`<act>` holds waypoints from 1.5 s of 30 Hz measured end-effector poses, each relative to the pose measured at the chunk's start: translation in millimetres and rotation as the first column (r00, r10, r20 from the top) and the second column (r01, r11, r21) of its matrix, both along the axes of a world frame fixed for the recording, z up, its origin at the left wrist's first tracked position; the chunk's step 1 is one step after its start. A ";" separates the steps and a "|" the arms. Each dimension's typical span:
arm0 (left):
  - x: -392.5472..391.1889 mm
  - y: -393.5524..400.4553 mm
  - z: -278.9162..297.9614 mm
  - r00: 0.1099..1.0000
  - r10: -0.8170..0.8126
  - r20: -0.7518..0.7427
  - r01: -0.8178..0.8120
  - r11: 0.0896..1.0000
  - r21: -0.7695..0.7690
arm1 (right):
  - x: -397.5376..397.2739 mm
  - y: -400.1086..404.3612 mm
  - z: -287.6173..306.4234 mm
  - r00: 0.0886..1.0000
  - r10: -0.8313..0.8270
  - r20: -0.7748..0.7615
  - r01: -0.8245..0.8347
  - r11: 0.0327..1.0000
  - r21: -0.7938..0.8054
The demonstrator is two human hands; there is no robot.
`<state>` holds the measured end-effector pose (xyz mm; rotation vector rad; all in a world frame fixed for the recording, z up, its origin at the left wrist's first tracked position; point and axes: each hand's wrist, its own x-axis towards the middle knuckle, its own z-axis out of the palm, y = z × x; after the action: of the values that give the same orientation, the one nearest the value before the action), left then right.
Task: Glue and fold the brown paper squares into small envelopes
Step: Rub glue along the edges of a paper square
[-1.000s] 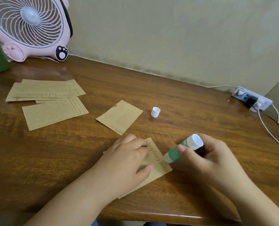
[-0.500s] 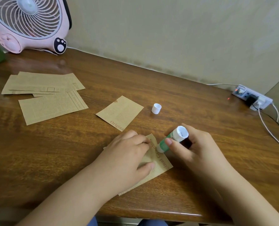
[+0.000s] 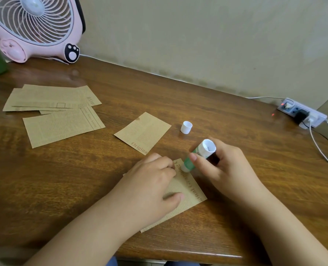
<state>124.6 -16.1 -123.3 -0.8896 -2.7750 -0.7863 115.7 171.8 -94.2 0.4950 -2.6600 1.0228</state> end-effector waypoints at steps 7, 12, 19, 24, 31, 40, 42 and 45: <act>0.5 -1.9 -2.5 1.000 -0.024 -0.001 0.024 0.998 0.062 | -8.4 -1.3 3.4 1.000 -0.008 0.006 0.008 1.000 0.001; -0.6 -1.6 -1.6 1.000 -0.009 0.003 0.009 0.999 0.035 | -2.5 1.3 6.6 1.000 0.003 0.011 -0.003 0.999 0.034; -0.2 -1.2 -5.2 0.999 -0.031 -0.011 0.032 0.999 0.038 | -3.5 -6.5 18.6 1.000 -0.006 -0.013 0.005 0.999 -0.053; -1.5 -0.3 -4.8 1.000 -0.008 -0.019 0.009 0.999 0.050 | -7.1 -5.7 6.8 0.999 0.032 0.033 -0.032 0.999 0.017; -0.9 -1.4 -2.3 0.999 -0.040 0.004 0.039 0.999 0.012 | -4.6 -1.3 11.4 1.000 -0.008 -0.009 0.008 1.000 0.014; -0.9 -0.9 -5.2 1.000 -0.027 -0.010 0.026 0.999 -0.024 | -6.5 -6.9 7.9 0.999 0.047 0.007 -0.047 0.998 0.040; -0.4 -0.6 -4.6 1.000 -0.020 -0.019 0.020 0.999 -0.030 | -5.3 -4.5 8.1 0.998 0.054 0.010 -0.054 0.997 0.050; -0.9 -0.8 -5.4 0.999 -0.021 -0.025 0.020 0.999 -0.032 | -3.2 -3.1 10.9 0.998 0.060 0.018 -0.061 0.996 0.060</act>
<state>123.6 -16.9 -128.7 -0.9280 -2.7679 -0.7309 112.6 168.7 -83.3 0.5862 -2.7127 0.9690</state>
